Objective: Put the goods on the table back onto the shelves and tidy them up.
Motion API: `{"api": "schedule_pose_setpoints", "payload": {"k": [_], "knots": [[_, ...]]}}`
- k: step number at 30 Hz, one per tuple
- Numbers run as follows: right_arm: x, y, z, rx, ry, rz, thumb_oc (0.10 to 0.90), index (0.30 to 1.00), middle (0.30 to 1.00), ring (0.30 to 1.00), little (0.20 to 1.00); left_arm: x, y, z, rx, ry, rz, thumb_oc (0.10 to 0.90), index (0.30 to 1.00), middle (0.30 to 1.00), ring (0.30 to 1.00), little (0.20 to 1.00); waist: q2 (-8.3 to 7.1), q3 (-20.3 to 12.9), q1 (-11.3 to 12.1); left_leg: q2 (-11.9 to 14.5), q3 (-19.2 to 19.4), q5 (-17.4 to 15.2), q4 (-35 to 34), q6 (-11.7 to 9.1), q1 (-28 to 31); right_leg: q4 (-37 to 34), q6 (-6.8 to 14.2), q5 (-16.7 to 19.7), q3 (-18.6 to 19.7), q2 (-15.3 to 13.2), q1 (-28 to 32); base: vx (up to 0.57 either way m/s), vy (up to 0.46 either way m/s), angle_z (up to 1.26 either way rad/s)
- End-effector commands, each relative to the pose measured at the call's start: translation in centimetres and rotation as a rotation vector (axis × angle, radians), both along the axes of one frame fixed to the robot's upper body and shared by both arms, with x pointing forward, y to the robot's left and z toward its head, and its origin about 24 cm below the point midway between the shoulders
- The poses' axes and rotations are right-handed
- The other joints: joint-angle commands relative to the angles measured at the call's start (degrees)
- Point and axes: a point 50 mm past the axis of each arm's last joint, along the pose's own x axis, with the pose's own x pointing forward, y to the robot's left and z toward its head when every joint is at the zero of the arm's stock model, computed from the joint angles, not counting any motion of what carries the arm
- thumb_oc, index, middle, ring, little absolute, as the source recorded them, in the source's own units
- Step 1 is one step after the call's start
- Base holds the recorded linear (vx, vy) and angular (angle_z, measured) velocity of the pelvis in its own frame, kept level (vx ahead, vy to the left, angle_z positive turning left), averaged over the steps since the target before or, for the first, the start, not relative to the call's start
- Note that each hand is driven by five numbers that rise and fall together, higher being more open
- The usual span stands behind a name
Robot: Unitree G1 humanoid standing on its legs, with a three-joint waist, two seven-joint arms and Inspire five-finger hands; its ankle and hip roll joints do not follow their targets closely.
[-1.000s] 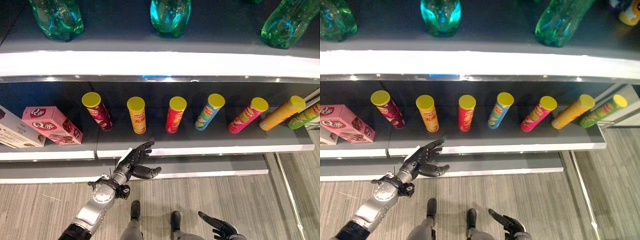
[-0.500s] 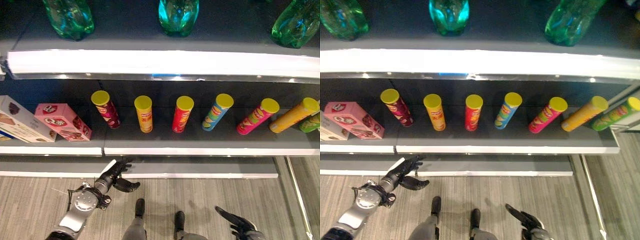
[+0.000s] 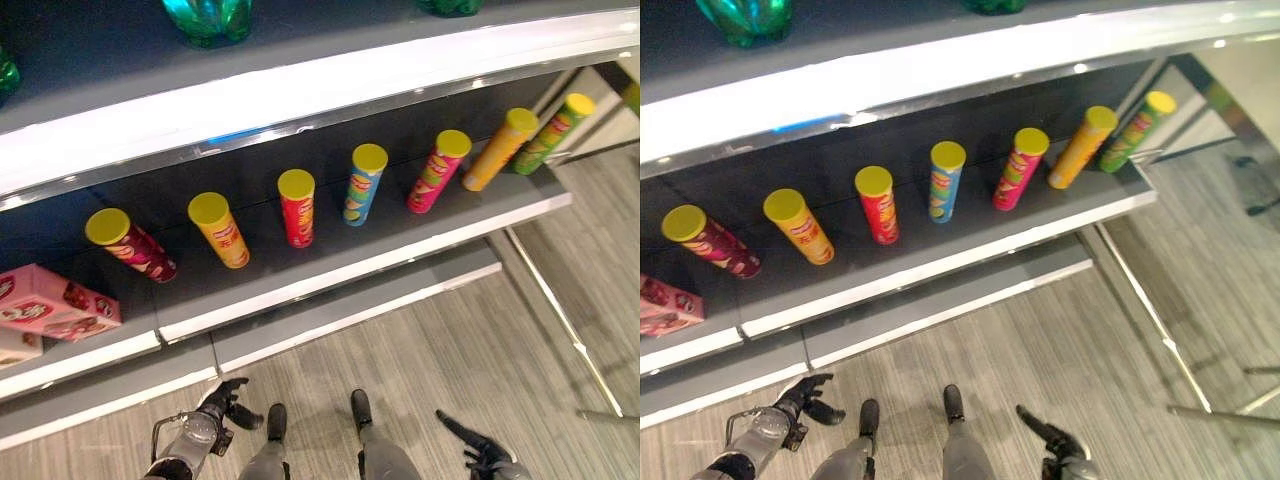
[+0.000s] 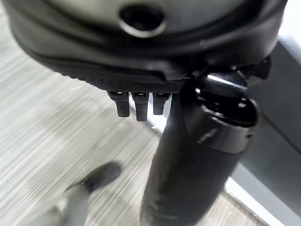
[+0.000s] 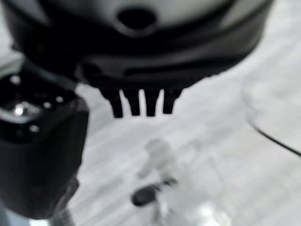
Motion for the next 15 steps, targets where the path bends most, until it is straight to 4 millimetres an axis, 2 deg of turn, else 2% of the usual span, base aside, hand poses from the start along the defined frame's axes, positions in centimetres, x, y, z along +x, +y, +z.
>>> {"api": "schedule_pose_setpoints", "payload": {"k": [1, 2, 3, 6, 7, 9, 11, 12, 15], "knots": [[-0.4, -3.1, 0.9, -0.131, 0.012, 0.020, 0.800, 0.900, 0.900, 0.900, 0.900, 0.3, 2.2, 1.1, 0.116, -0.047, -0.008, 0.800, 0.900, 0.900, 0.900, 0.900, 1.90, -2.9, 2.0, 4.2, 0.2, -6.2, 3.2, -4.1, -2.2, 2.2, 1.2, -7.5, -14.0, -2.2, -3.6, -0.23, 0.196, -2.22], [0.1, -2.9, 1.0, -0.143, 0.010, 0.046, 0.800, 0.900, 0.900, 0.900, 0.900, 0.0, 2.3, 0.8, 0.115, -0.027, 0.010, 0.800, 0.900, 0.900, 0.900, 0.900, 2.03, -3.0, 3.2, 5.5, 4.0, -5.5, 3.0, -4.0, -2.0, 2.8, 0.7, -8.5, -20.2, -3.2, -2.3, -0.22, 0.069, -2.24], [0.1, -3.0, 1.1, -0.151, 0.012, 0.047, 0.800, 0.900, 0.900, 0.900, 0.900, -0.2, 2.4, 0.6, 0.110, -0.020, 0.035, 0.800, 0.900, 0.900, 0.900, 0.900, 2.01, -3.0, 3.8, 6.1, 5.1, -5.3, 3.5, -3.8, -2.4, 3.6, 0.4, -9.0, -21.4, -3.8, -1.4, -0.27, 0.037, -2.41], [0.2, -3.2, 1.2, -0.162, 0.012, 0.035, 0.800, 0.900, 0.900, 0.900, 0.900, -0.8, 2.6, 0.2, 0.106, 0.004, 0.069, 0.800, 0.900, 0.900, 0.900, 0.900, 2.21, -2.8, 5.0, 7.6, 7.8, -4.8, 4.5, -3.6, -3.8, 5.6, 0.2, -9.7, -23.4, -5.6, 0.8, -0.21, -0.011, -1.38], [0.2, -3.2, 1.1, -0.171, 0.019, 0.047, 0.800, 0.900, 0.900, 0.900, 0.900, -1.6, 2.7, -0.1, 0.098, 0.022, 0.105, 0.800, 0.900, 0.900, 0.900, 0.900, 2.45, -3.1, 6.6, 9.4, 10.8, -4.4, 4.8, -3.9, -4.4, 7.1, 0.2, -9.7, -27.0, -7.6, 3.8, -0.29, -0.046, -1.43], [-0.4, -3.2, 0.9, -0.171, 0.035, 0.036, 0.800, 0.900, 0.900, 0.900, 0.900, -2.2, 3.0, -0.4, 0.105, 0.048, 0.118, 0.800, 0.900, 0.900, 0.900, 0.900, 1.33, -4.0, 7.8, 10.0, 13.2, -3.9, 4.9, -4.4, -4.1, 6.4, 0.9, -8.9, -29.8, -8.4, 7.5, -0.07, -0.122, -1.59], [-0.8, -3.1, 0.8, -0.176, 0.047, 0.051, 0.800, 0.900, 0.900, 0.900, 0.900, -2.2, 2.9, -0.4, 0.103, 0.040, 0.117, 0.800, 0.900, 0.900, 0.900, 0.900, 0.72, -4.1, 8.3, 10.6, 14.7, -3.6, 4.9, -4.9, -3.4, 5.4, 1.1, -8.8, -30.7, -8.4, 7.6, 0.05, -0.203, -0.89], [-1.0, -2.8, 0.6, -0.176, 0.048, 0.055, 0.800, 0.900, 0.900, 0.900, 0.900, -1.8, 2.7, -0.3, 0.098, 0.021, 0.119, 0.800, 0.900, 0.900, 0.900, 0.900, 0.15, -4.6, 7.9, 12.1, 15.4, -2.5, 4.9, -6.1, -3.2, 3.2, 1.2, -10.1, -31.1, -6.3, 8.0, 0.08, -0.339, -0.32], [-1.9, -3.0, 0.5, -0.171, 0.060, 0.048, 0.800, 0.900, 0.900, 0.900, 0.900, -1.8, 2.6, -0.3, 0.078, 0.012, 0.135, 0.800, 0.900, 0.900, 0.900, 0.900, 0.48, -4.7, 7.2, 14.4, 15.1, -1.1, 3.9, -7.4, -1.1, 2.7, -0.1, -11.8, -29.9, -2.9, 9.0, 0.11, -0.296, -0.22]]}}
